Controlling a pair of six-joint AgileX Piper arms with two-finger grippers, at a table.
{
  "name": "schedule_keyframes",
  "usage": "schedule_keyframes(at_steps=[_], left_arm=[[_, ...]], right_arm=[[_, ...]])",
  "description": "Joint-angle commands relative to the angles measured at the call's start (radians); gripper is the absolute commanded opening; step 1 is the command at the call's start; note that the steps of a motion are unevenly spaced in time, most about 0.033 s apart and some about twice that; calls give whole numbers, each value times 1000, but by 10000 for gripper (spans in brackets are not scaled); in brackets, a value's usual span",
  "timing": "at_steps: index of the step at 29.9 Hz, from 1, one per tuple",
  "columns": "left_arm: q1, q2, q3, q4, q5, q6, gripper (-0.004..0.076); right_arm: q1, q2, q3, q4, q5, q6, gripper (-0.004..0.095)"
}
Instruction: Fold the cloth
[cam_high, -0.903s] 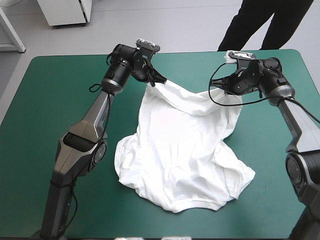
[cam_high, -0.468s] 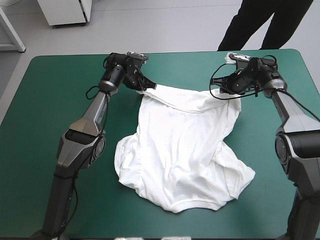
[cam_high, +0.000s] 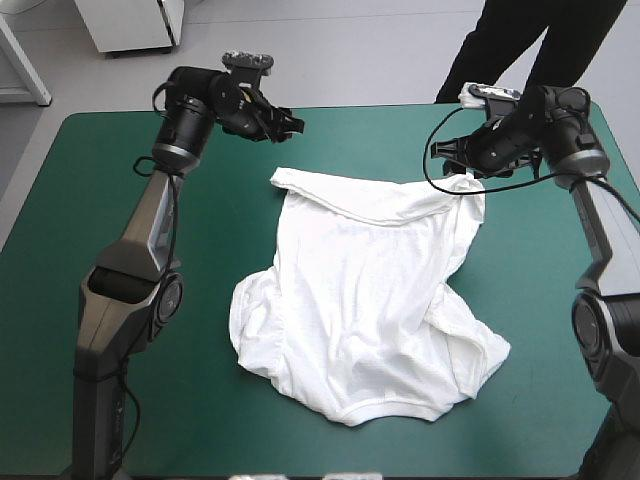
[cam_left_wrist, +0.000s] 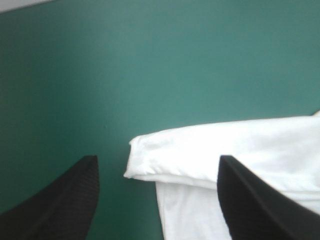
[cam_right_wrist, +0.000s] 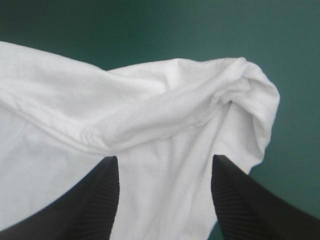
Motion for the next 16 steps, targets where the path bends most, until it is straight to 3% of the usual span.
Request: schedule_keyframes(at_steps=[1, 7, 16], left_arm=[[-7, -152, -32, -45, 43, -15, 457], [-7, -335, 107, -64, 45, -13, 446], [-28, -750, 752, -48, 41, -44, 425]], right_arm=[[-8, -139, -32, -9, 60, -2, 481], [-8, -277, -30, -68, 121, 43, 482], [-8, -441, -30, -92, 121, 73, 481]])
